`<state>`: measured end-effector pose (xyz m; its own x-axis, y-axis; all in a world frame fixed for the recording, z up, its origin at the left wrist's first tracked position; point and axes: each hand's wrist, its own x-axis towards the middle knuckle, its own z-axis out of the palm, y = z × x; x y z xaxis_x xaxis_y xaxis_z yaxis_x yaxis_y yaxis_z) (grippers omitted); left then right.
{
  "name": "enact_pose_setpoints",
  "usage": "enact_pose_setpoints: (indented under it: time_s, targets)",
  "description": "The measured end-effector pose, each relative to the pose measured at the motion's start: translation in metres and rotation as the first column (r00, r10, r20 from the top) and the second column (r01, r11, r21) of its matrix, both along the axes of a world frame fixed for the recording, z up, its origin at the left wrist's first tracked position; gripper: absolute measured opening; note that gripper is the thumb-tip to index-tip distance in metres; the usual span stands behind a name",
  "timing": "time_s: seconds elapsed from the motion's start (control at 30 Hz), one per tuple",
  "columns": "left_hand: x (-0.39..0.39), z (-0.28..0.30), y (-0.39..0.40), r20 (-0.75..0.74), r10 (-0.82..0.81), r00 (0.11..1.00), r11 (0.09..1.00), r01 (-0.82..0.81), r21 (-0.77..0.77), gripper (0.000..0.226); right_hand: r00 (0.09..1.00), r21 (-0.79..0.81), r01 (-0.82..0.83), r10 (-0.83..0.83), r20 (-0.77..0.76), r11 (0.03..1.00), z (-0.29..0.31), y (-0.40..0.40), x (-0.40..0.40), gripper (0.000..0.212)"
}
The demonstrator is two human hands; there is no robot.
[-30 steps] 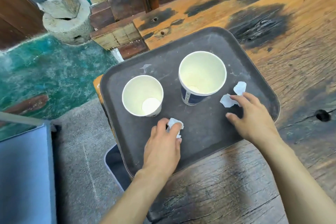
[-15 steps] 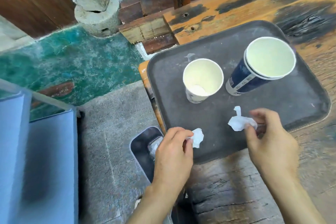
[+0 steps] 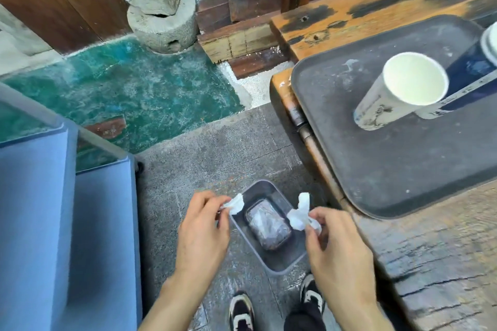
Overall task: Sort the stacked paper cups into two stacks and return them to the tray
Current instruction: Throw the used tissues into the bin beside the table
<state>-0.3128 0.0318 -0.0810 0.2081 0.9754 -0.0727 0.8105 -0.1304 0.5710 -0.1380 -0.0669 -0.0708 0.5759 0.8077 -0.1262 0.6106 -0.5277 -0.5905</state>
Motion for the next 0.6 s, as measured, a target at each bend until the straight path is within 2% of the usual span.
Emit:
enact_pose_setpoints:
  time_s: [0.13,0.3,0.47,0.6]
  targets:
    - [-0.012,-0.062,0.005,-0.028,-0.033,0.999,0.996,0.030,-0.087,0.017,0.999,-0.170,0.000,-0.006,-0.032,0.985,-0.064,-0.002,-0.027,0.023]
    - [-0.006,-0.155,0.007,-0.049,-0.098,0.994,0.981,0.088,-0.175,0.020,0.999,-0.305,0.020,-0.032,-0.035,0.952,-0.167,-0.012,-0.034,0.022]
    - [0.003,-0.242,0.005,-0.063,-0.132,0.989,0.973,0.117,-0.199,0.023,0.995,-0.360,0.037,-0.066,-0.069,0.932,-0.257,-0.017,-0.031,0.022]
    - [0.008,-0.283,-0.003,-0.085,-0.163,0.983,0.969,0.143,-0.203,0.029,0.997,-0.377,0.022,-0.049,-0.061,0.926,-0.296,-0.026,-0.028,0.029]
